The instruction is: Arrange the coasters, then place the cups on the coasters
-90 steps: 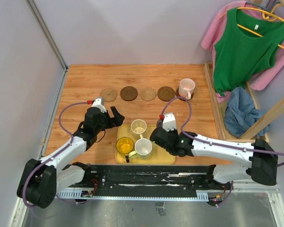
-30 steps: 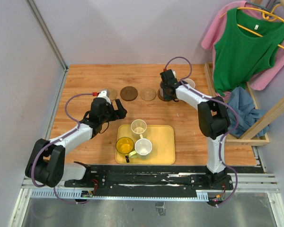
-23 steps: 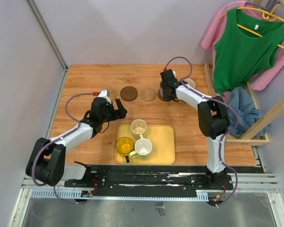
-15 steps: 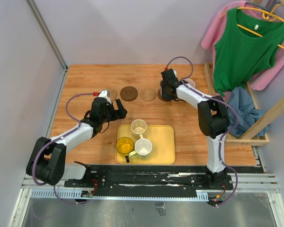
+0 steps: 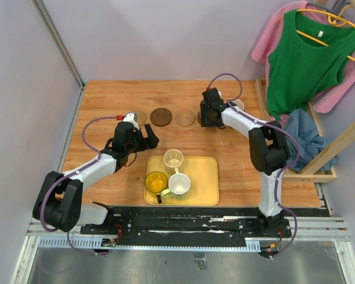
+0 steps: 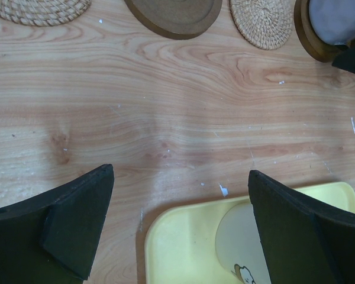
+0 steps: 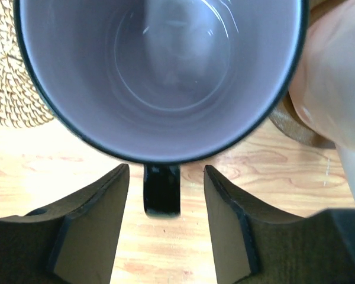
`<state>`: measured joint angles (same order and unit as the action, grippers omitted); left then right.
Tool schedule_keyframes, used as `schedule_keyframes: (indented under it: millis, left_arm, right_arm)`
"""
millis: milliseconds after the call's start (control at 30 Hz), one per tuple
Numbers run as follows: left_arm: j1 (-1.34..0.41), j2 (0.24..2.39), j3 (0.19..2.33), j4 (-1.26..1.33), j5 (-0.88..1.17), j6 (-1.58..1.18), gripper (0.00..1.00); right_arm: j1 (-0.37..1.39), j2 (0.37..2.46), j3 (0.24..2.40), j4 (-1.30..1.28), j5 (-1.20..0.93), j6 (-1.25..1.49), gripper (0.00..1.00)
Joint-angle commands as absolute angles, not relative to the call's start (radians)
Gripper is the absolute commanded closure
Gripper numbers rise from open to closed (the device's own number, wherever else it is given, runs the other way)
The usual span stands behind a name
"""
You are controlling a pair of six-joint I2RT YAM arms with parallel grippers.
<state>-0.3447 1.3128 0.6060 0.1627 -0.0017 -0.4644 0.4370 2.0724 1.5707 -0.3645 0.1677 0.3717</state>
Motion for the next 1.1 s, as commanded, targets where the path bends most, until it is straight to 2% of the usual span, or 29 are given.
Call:
schedule_keyframes:
  millis: [0, 233, 567, 633, 767, 1067]
  left_arm:
    - [-0.353, 1.293, 0.617, 0.184, 0.004, -0.457, 0.0]
    - [-0.353, 1.228, 0.61, 0.164, 0.017, -0.429, 0.0]
    - [-0.357, 1.131, 0.547, 0.103, 0.056, -0.426, 0.02]
    - [-0.363, 1.113, 0.529, 0.093, 0.063, -0.431, 0.09]
    - [-0.379, 1.097, 0.506, 0.083, 0.063, -0.439, 0.35]
    - [-0.438, 1.14, 0.507, 0.058, 0.051, -0.441, 0.75]
  right_arm:
    - [0.458, 1.963, 1.529, -0.377, 0.181, 0.394, 0.44]
    - [0.493, 1.822, 1.425, -0.359, 0.209, 0.428, 0.32]
    - [0.574, 1.597, 1.23, -0.349, 0.155, 0.462, 0.31]
    - [0.597, 1.556, 1.197, -0.349, 0.13, 0.466, 0.32]
    - [0.629, 1.514, 1.138, -0.338, 0.051, 0.471, 0.34]
    - [0.686, 1.494, 1.068, -0.316, -0.053, 0.45, 0.38]
